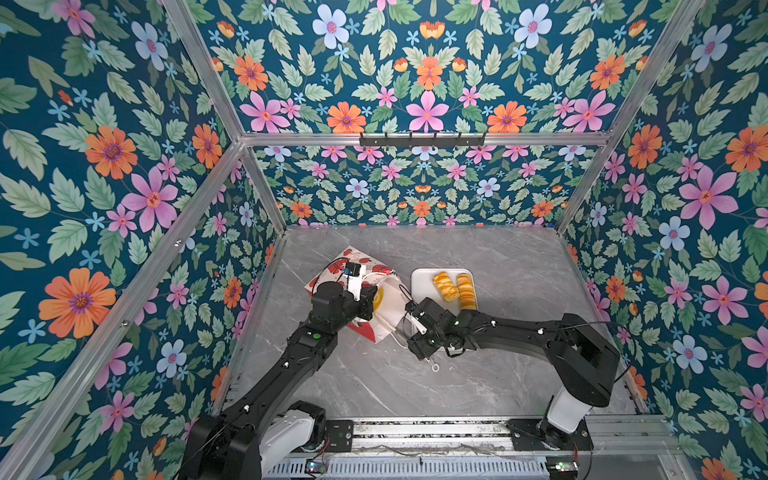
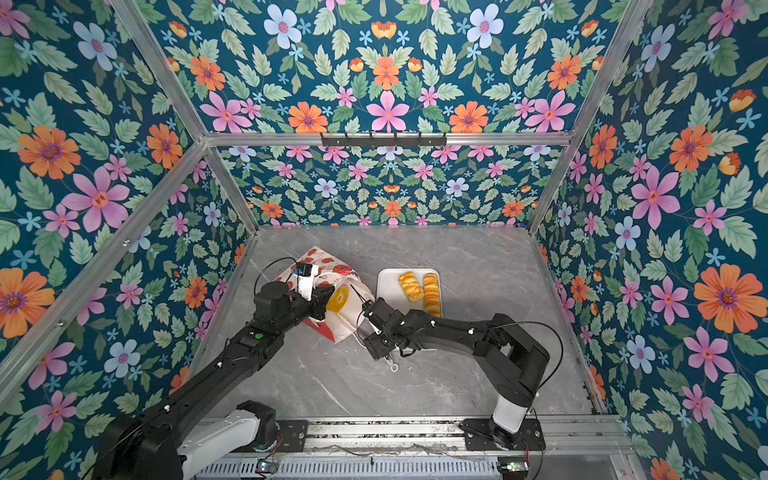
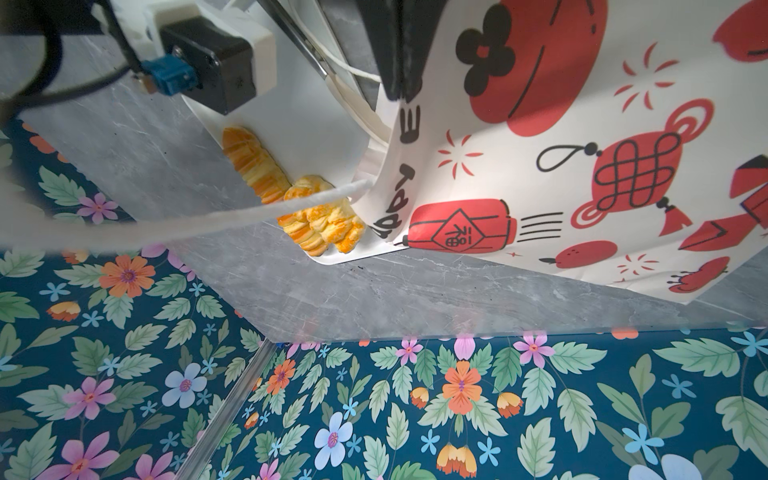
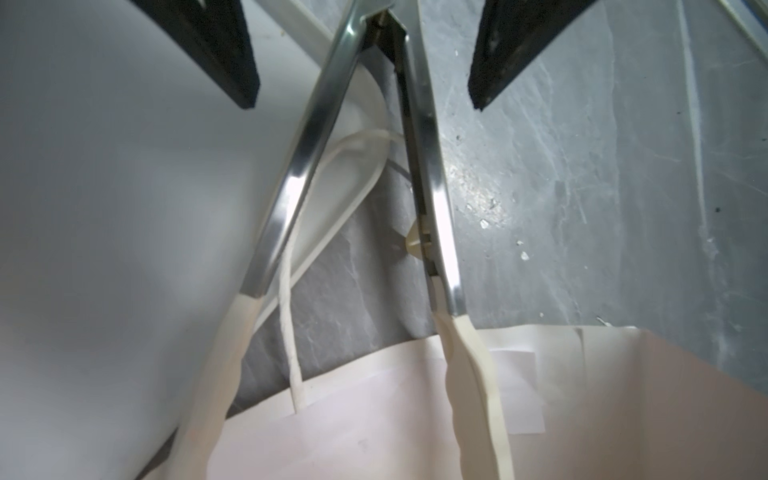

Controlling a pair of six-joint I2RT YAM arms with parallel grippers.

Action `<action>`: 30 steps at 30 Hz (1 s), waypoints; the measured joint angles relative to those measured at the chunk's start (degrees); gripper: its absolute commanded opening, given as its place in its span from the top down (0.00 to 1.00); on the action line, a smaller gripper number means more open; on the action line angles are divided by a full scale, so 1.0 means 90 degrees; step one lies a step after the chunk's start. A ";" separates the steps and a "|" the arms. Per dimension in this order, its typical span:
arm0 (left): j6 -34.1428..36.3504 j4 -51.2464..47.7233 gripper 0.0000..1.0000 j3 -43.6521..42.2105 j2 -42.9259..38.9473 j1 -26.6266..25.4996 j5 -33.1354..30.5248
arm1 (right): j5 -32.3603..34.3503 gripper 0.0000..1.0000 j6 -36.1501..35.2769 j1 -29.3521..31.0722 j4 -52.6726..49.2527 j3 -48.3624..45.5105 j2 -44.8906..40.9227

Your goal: Take the fake bread out of the paper bag

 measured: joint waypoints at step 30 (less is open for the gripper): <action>-0.0083 0.0002 1.00 -0.0015 0.0000 0.0000 0.0000 | 0.0903 0.31 -0.0257 0.0313 -0.0017 0.0423 0.0690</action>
